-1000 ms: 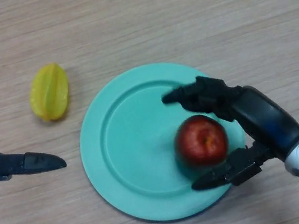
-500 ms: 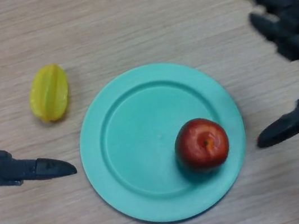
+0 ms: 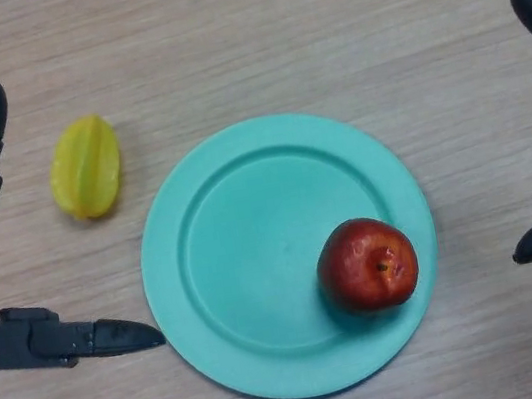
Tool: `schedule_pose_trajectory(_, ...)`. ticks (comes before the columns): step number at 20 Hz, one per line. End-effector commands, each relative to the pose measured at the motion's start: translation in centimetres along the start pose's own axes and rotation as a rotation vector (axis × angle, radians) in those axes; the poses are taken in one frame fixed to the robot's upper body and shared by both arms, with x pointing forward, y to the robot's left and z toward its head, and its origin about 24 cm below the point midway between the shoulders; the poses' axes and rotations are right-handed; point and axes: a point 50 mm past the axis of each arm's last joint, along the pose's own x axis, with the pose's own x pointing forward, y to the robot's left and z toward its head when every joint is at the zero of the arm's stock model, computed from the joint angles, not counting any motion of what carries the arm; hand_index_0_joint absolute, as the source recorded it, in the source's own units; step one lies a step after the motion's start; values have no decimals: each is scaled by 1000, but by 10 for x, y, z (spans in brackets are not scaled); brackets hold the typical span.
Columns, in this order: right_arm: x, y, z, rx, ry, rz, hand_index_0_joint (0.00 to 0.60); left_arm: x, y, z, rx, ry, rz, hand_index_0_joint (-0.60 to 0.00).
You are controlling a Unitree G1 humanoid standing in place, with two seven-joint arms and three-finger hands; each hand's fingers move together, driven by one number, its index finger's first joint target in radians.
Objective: Pick up the red apple and place it on the plate
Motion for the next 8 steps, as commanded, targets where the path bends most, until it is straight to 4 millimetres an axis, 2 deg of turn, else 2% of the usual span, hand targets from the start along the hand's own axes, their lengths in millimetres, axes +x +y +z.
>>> schedule_pose_trajectory(1,-5,-9,31,-64,-178,-40,0,-3,8,29,98,-191,2,0)
schedule_pose_trajectory(8,-3,-11,34,-96,-184,-70,0,-4,14,28,105,-193,-9,0)
